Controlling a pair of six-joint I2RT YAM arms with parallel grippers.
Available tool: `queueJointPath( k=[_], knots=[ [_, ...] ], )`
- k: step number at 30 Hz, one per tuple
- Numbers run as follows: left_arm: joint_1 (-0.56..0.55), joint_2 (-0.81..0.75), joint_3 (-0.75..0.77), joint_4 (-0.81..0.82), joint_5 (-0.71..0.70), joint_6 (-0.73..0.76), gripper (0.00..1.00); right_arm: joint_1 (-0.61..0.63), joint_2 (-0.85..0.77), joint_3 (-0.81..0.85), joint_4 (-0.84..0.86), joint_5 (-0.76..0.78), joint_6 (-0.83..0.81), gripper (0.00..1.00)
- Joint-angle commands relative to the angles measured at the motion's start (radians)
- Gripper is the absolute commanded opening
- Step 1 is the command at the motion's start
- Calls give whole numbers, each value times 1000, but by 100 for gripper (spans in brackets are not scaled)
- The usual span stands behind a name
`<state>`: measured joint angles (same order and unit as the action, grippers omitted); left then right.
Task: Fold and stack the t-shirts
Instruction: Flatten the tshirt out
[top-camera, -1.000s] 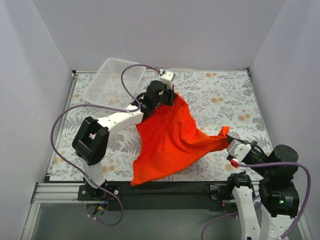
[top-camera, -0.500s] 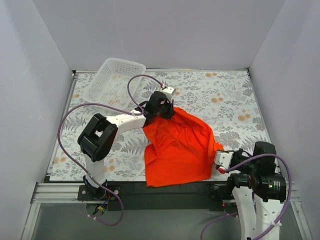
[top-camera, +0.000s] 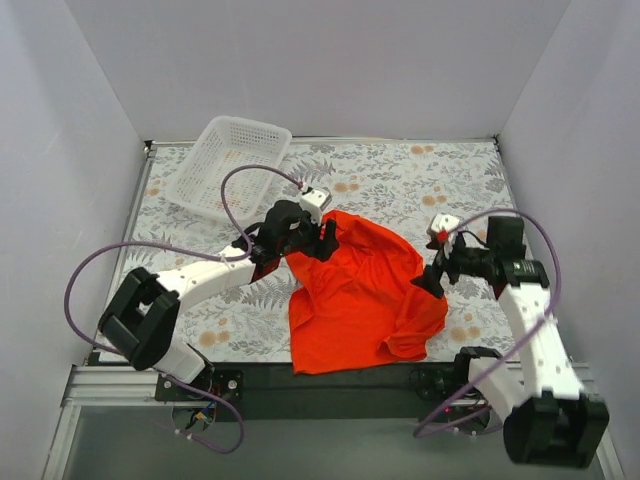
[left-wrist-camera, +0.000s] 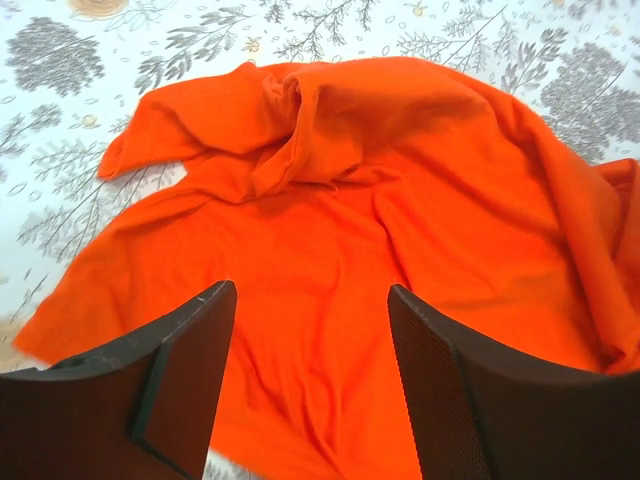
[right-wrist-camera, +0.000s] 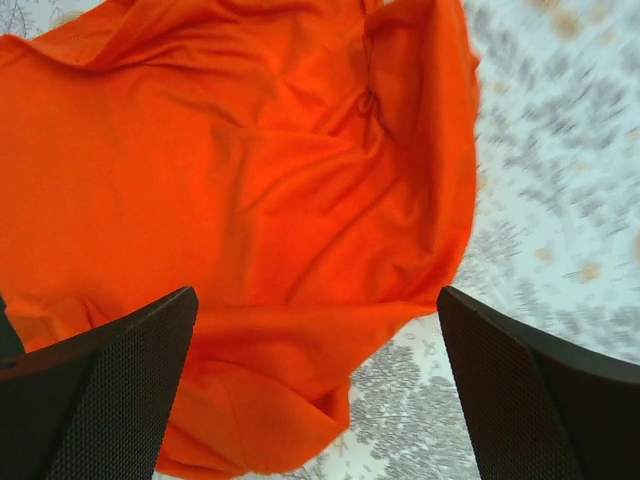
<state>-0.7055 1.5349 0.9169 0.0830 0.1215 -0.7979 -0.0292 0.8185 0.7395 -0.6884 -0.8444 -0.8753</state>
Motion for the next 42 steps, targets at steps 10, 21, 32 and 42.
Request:
queueJointPath(
  k=[10,21,32,42],
  knots=[
    [-12,-456,-363,-72,-19,-403,60,207,888,460,334,274,378,79],
    [-14,-562,-418,-146,-55,-458,60,388,720,331,268,284,179,1],
    [-14,-804,-454,-287,-140,-521,60,720,532,138,41,370,-111,62],
    [-14,-825,-467,-305,-138,-547,60,374,690,357,254,354,370,64]
  ],
)
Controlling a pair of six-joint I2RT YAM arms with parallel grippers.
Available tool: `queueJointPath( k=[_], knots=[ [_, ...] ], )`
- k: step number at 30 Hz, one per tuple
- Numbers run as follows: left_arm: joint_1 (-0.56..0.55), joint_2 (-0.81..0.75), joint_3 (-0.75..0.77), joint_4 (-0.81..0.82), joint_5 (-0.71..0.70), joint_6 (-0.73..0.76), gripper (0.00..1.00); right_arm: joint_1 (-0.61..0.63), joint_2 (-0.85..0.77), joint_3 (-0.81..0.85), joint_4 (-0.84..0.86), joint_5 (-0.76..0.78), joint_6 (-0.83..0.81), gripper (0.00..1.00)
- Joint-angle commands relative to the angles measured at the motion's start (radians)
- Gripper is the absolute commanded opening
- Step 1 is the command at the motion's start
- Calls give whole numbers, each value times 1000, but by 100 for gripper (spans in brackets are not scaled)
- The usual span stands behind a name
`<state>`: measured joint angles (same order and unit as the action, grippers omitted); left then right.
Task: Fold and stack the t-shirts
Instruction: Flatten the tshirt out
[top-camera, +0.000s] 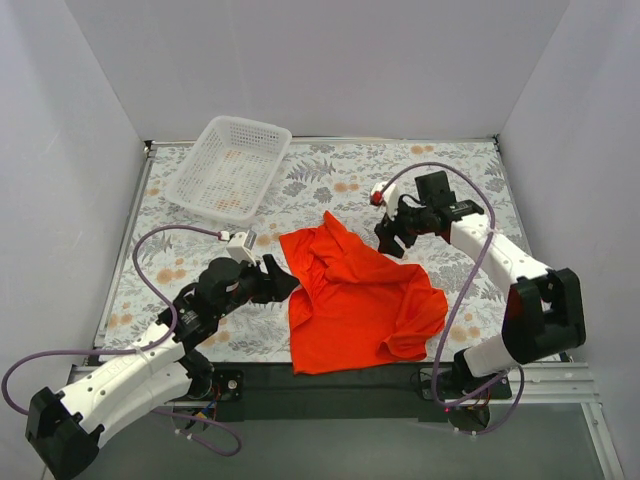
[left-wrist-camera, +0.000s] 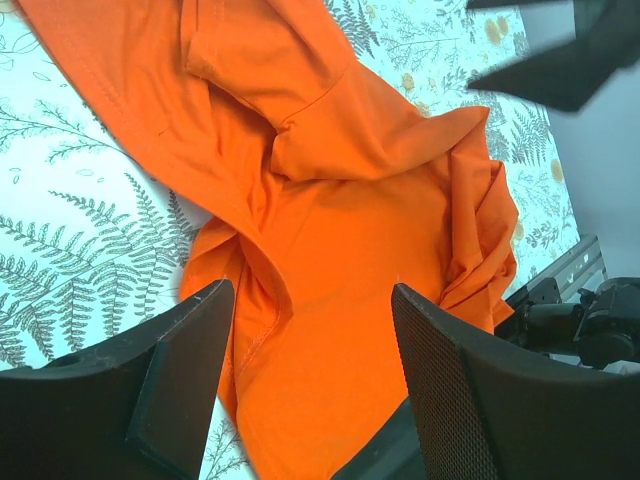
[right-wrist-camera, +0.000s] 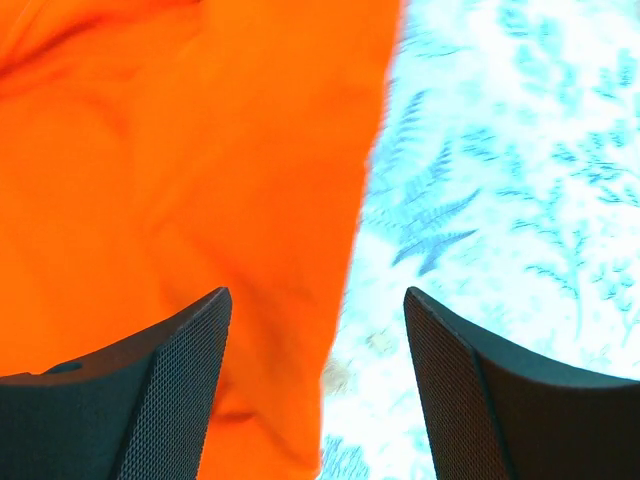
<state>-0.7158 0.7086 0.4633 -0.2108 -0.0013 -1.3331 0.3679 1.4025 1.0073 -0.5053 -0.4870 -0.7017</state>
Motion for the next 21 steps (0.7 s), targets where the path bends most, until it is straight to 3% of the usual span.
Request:
queueJointPath(
  k=[1,5,9,16,18,21],
  knots=[
    [-4,5,-14,-10,-13,-15,60,-24,142,105,70,-31,237,64],
    [-4,-4,-32,1,-8,-35,60,-24,292,183,64,-205,349,63],
    [-4,-29,-64,7,-2,-60,60,-15,398,243,19,-177,312,59],
    [-4,-17,-83,30,0,-71,60,20,427,223,-10,-226,271,50],
    [-4,-14,-83,37,0,-71,59,25,440,232,-13,-213,272,42],
    [-4,-24,-92,36,0,-75,59,26,411,264,-35,-194,254,2]
  ],
)
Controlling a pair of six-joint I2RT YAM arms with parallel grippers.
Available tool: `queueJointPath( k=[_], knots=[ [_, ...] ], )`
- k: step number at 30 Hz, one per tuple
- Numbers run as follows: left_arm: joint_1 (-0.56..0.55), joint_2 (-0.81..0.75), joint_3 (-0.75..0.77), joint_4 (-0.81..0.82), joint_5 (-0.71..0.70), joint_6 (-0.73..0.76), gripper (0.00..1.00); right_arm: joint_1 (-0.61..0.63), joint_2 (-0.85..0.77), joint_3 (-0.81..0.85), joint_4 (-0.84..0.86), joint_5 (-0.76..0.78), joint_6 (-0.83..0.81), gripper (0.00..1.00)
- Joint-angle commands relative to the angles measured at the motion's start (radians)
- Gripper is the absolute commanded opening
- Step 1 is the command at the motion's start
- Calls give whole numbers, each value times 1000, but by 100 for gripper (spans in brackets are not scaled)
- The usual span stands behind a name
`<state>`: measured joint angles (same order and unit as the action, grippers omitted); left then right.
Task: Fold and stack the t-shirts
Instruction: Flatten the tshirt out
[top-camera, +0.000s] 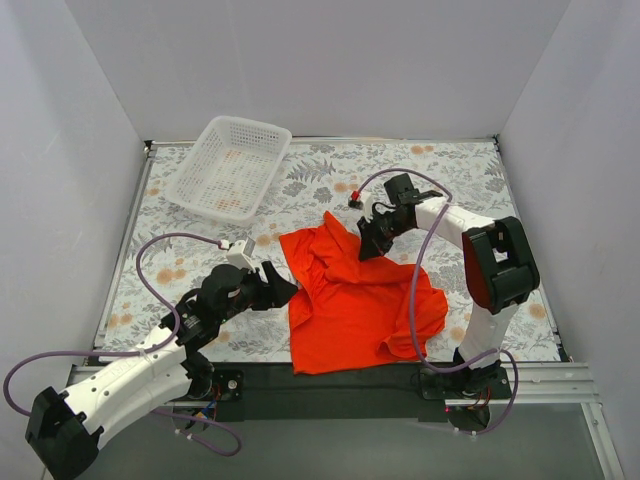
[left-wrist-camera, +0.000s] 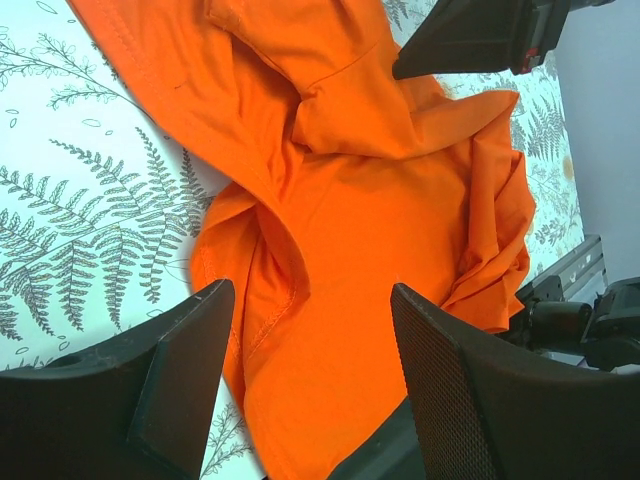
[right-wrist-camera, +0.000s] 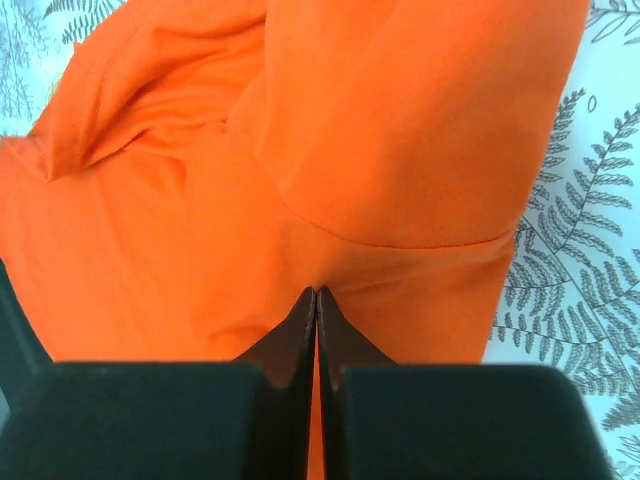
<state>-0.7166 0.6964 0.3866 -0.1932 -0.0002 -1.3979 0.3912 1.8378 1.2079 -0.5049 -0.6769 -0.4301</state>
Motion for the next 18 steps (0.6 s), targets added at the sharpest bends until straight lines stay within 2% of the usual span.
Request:
queueJointPath(
  k=[1,3,5,8,11,14,17,18],
  knots=[
    [-3,-12,-17,18,-1,-13,59,-2,-64,67,-41,31,-28,1],
    [-3,0,-18,20,29,-12,59,-8,-158,52,-27,124,-42,1],
    [-3,26,-15,29,35,-7,59,-8,-326,-9,85,369,-42,1],
    [-3,78,-8,58,46,3,59,-2,-527,-163,260,597,-87,1],
    [-3,104,0,71,49,11,59,15,-624,-254,289,525,-139,1],
    [-3,107,8,72,46,16,59,136,-664,-304,102,317,-269,1],
    [-3,95,2,70,40,16,59,274,-703,-376,-4,98,-352,1],
    [-3,91,-3,70,37,13,59,299,-709,-393,-44,58,-372,8]
  ],
)
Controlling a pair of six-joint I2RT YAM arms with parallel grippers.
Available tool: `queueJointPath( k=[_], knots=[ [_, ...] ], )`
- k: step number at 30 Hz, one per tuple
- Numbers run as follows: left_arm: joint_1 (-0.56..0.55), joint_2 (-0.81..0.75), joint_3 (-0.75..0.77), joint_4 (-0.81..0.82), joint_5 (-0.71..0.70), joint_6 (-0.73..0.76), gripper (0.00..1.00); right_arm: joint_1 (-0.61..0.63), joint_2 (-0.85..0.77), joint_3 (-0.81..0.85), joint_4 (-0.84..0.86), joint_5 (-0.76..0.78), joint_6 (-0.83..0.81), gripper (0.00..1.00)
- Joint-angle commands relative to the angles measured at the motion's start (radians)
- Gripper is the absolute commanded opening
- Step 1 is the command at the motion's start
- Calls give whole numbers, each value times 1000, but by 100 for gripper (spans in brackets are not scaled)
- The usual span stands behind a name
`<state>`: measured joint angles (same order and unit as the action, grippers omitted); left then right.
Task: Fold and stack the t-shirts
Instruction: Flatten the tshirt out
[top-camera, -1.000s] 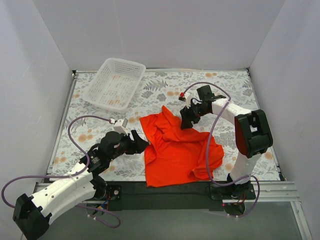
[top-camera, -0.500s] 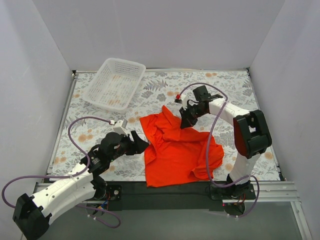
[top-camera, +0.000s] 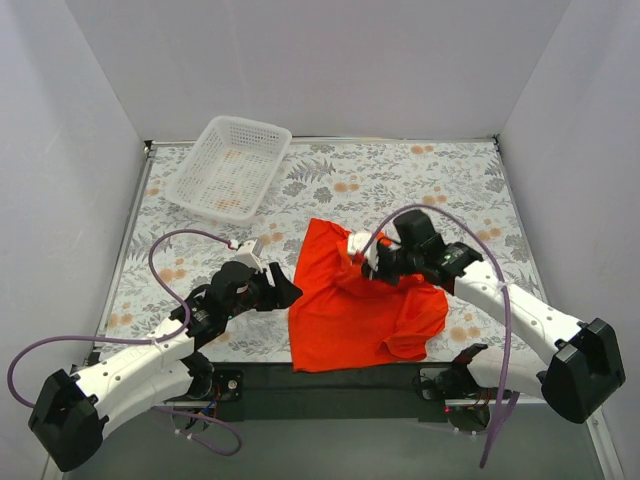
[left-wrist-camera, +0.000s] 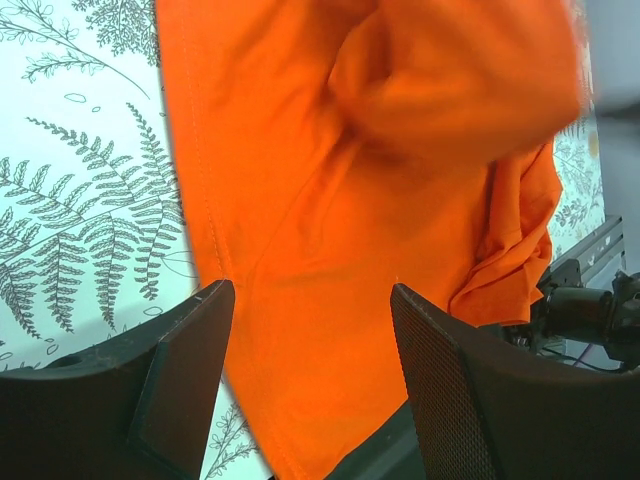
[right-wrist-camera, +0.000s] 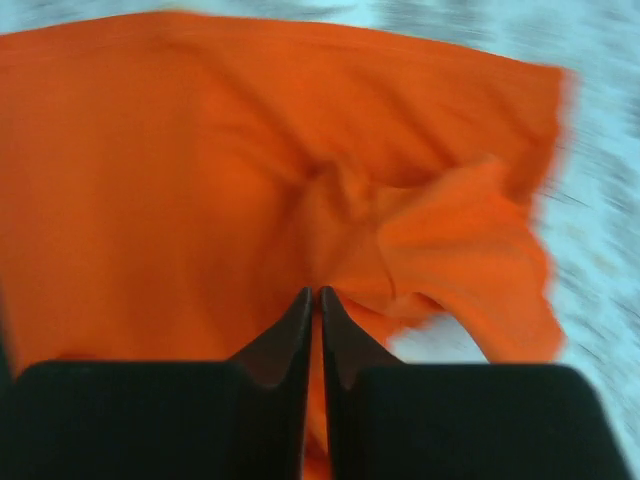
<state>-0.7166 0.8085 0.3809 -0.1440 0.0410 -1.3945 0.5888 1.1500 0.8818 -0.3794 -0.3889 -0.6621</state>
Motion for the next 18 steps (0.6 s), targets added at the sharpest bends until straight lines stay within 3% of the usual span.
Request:
queueJointPath(
  k=[1,4,6,7,14,18],
  knots=[
    [-3,-26,1,20,-7,9,59,112,-22,-78,-191,-307,-157,15],
    [-3,-40,-5,12,-13,5,59,112,-9,-44,-233,-250,-163,37],
    [-3,-43,-8,12,-18,0,59,47,-4,15,-207,-147,-133,42],
    [-3,-43,-7,12,-16,0,59,46,2,16,-201,-139,-117,44],
    [-3,-45,-7,11,-12,9,59,-295,106,40,-200,-87,-106,48],
    [-3,-54,-13,9,-9,11,59,-320,128,-10,-230,-90,-139,50]
  ],
)
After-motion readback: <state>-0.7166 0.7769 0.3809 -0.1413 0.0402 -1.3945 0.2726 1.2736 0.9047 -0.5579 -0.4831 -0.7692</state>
